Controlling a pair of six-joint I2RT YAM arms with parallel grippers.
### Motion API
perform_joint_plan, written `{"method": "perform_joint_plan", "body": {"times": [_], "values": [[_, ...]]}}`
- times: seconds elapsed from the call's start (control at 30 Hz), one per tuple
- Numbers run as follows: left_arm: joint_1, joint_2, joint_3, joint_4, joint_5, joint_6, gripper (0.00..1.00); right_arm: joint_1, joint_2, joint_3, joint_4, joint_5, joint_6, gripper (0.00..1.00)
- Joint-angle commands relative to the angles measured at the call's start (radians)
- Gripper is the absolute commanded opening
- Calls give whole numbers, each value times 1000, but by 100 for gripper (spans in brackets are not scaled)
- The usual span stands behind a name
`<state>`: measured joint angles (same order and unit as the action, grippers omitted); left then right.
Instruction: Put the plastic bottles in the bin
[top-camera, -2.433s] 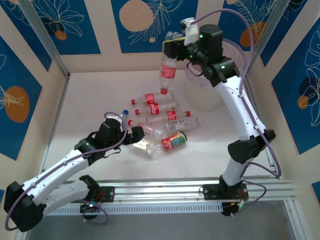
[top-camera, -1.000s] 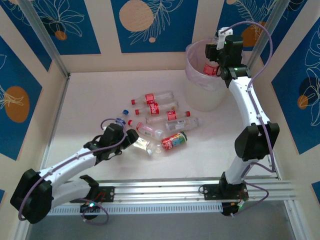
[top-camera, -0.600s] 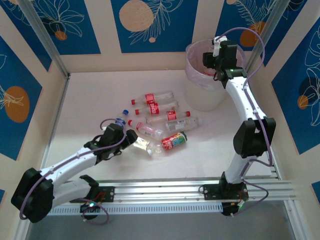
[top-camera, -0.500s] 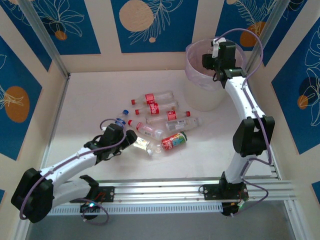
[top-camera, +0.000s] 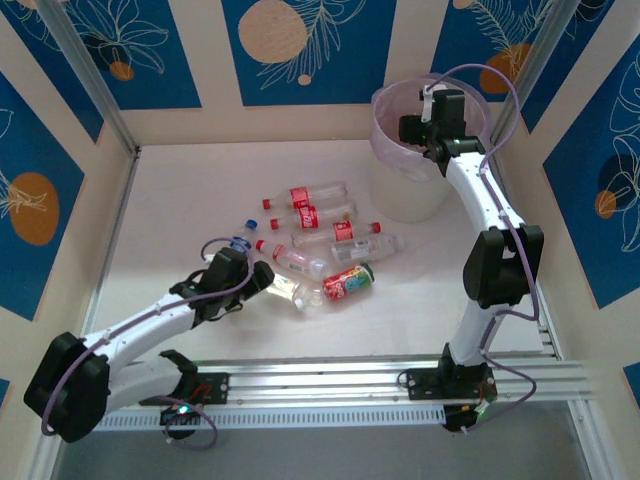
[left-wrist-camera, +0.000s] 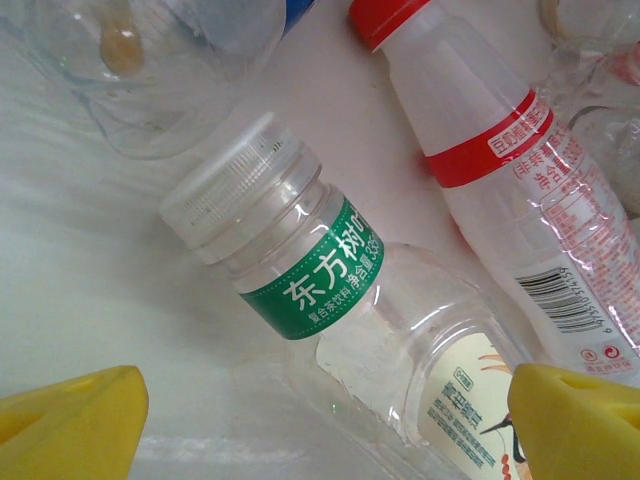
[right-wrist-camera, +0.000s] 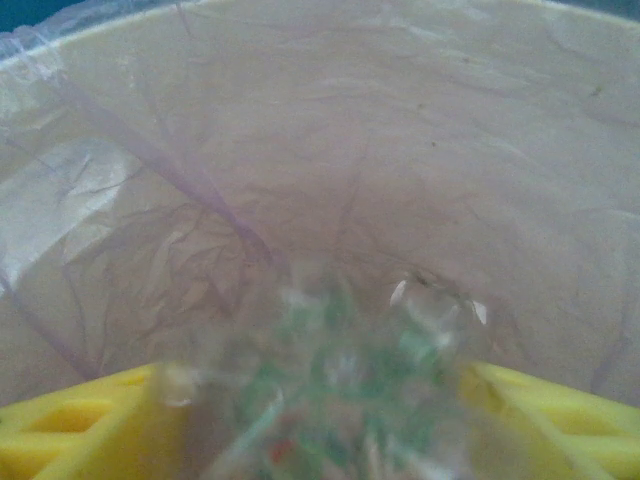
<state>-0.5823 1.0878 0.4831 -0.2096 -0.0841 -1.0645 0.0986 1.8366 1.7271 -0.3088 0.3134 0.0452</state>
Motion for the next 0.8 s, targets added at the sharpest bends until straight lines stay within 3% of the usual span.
{"method": "perform_joint_plan", "body": {"times": [0.0, 0.27, 0.47, 0.77], "values": [[11, 13, 18, -3, -8, 11, 92, 2, 1, 14, -23, -13, 4, 75], [11, 52, 28, 28, 9, 5, 94, 2, -30, 124, -135, -55, -14, 91], [13, 70, 51, 16, -13, 23, 100, 4, -110, 206, -282, -134, -12, 94], [48, 76, 96, -74, -86, 134, 100, 31, -383, 43, -390, -243, 86, 95]]}}
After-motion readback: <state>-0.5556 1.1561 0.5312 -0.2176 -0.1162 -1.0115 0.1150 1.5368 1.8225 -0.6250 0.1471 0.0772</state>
